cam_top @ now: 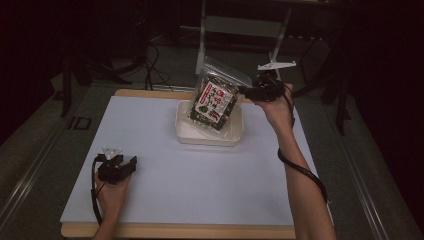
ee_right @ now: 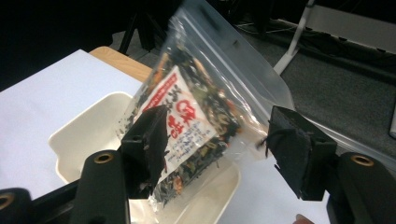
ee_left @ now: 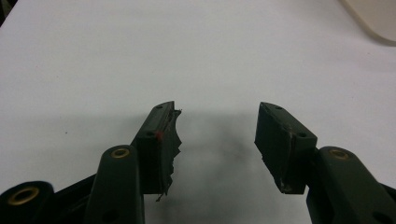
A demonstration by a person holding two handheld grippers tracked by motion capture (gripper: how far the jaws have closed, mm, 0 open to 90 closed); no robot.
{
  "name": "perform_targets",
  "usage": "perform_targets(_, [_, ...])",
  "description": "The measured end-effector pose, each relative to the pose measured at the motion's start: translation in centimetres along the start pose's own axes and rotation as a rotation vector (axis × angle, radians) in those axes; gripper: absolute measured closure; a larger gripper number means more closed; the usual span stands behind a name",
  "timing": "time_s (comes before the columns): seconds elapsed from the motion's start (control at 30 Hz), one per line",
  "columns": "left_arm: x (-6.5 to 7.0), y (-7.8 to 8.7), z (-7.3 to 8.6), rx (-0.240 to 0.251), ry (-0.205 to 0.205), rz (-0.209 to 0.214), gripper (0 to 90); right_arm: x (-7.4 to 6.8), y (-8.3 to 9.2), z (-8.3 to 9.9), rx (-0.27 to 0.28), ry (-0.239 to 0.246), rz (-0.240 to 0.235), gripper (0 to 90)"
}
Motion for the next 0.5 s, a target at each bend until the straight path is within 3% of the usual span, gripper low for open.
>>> perform_targets(0.5, [-0.04,0.05,-0.01,0.004,0.005,0.000,48.2,-0.77,1.05,0.67,-0.015,0.039,-0.035,38.5])
Point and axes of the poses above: each handheld gripper's, and its own axes: y roughly backward along the jaws, z roughly out of its underside, x roughly to its right, the point moved 3 cm from there along -y, roughly forward along the jaws, and after that the axes turned 4 degrees about -z, right-handed, at the moved point
